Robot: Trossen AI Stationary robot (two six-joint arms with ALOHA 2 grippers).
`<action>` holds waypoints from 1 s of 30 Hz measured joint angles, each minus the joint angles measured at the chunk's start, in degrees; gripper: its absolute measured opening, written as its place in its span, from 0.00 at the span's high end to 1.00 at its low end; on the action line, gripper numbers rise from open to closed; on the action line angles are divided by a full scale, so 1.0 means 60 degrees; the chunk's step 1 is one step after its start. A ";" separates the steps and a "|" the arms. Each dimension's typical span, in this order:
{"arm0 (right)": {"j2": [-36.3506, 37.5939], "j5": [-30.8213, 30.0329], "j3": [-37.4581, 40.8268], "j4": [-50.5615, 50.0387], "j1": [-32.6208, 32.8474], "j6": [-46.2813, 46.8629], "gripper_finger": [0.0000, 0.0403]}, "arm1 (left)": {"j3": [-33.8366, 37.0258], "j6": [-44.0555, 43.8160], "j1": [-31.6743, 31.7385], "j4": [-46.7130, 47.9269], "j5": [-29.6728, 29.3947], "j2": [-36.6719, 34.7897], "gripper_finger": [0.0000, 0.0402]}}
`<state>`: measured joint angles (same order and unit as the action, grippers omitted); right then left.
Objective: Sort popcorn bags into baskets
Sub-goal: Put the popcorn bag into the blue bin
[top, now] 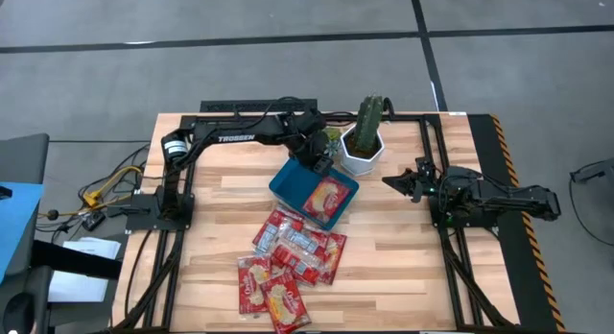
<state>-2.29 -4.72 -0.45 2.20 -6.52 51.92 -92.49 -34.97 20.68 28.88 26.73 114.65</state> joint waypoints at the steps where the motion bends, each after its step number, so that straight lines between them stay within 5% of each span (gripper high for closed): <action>1: 0.0001 -0.0001 0.0000 0.0000 0.0000 0.0001 0.87 | 0.0000 -0.0008 0.0013 0.0010 0.0138 -0.0004 0.57; 6: 0.0001 -0.0002 0.0000 0.0000 0.0000 -0.0004 0.87 | 0.0001 0.0167 0.0099 0.0833 -0.0353 -0.0299 0.47; 14: 0.0000 -0.0002 0.0000 0.0000 0.0000 -0.0004 0.87 | 0.0002 0.1502 -0.0217 0.3194 -0.1039 -0.1454 0.56; 21: 0.0000 0.0001 0.0000 0.0000 0.0000 -0.0208 0.87 | -0.0004 0.3064 -0.1881 0.6101 -0.1215 -0.2956 0.57; 30: -0.0003 0.0005 0.0000 -0.0004 0.0004 -0.0169 0.87 | 0.0000 -0.0207 -0.5064 0.7996 -0.3550 -0.3652 0.34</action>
<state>-2.31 -4.69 -0.45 2.17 -6.50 50.91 -92.49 -36.22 -9.70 76.86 5.43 92.74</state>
